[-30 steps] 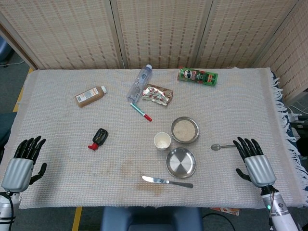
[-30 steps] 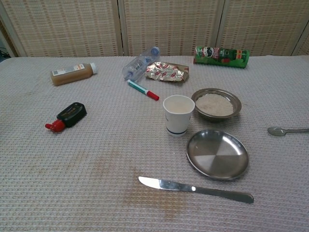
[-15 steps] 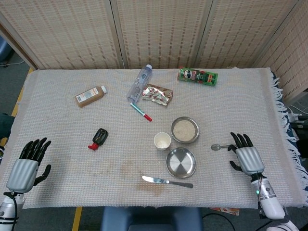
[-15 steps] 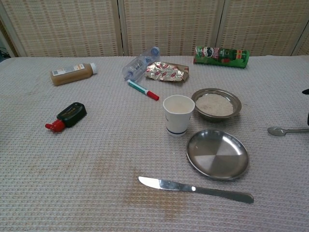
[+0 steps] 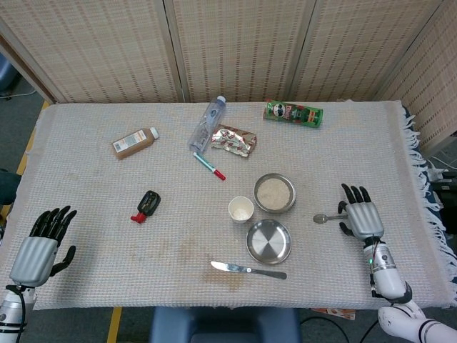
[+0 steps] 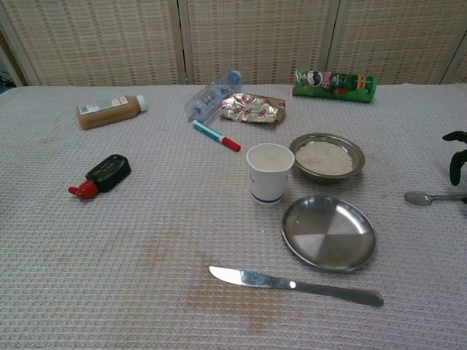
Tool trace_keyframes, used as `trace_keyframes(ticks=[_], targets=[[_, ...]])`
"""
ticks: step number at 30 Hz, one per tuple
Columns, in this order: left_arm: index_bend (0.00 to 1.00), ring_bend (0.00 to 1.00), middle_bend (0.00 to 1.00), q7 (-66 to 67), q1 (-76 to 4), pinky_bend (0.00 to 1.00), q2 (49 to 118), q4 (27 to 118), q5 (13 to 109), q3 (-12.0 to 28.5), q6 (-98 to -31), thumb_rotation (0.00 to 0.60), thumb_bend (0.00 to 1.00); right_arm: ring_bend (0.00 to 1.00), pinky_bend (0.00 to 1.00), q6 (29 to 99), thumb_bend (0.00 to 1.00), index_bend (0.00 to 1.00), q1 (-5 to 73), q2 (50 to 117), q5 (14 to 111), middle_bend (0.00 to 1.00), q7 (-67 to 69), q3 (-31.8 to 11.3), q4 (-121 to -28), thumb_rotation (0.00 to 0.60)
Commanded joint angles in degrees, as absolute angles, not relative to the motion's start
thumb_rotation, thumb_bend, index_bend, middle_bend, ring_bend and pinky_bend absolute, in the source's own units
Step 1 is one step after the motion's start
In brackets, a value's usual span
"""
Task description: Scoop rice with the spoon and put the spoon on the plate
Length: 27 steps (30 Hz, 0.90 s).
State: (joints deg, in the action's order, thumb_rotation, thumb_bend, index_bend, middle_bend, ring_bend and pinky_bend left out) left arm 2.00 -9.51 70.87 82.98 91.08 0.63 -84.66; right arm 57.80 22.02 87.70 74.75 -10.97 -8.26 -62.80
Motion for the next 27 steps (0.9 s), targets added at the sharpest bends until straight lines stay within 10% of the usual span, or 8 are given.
trace_keyframes(ticks=[1,27], targets=[[0.0,0.0,0.0,2.27,-9.62,0.08,70.97,82.93,90.81,0.66,-84.25,0.6,0.44,0.0,0.0,56.5,0.24,0.48,22.93,88.77,73.85,0.0,-9.87,-8.55,-60.81,0.6],[0.0,0.0,0.0,2.45,-10.2,0.08,70.95,82.8,89.88,0.77,-82.72,0.6,0.46,0.0,0.0,53.66,0.31,0.5,24.77,89.59,72.39,0.0,-8.4,-7.17,-58.91,0.6]])
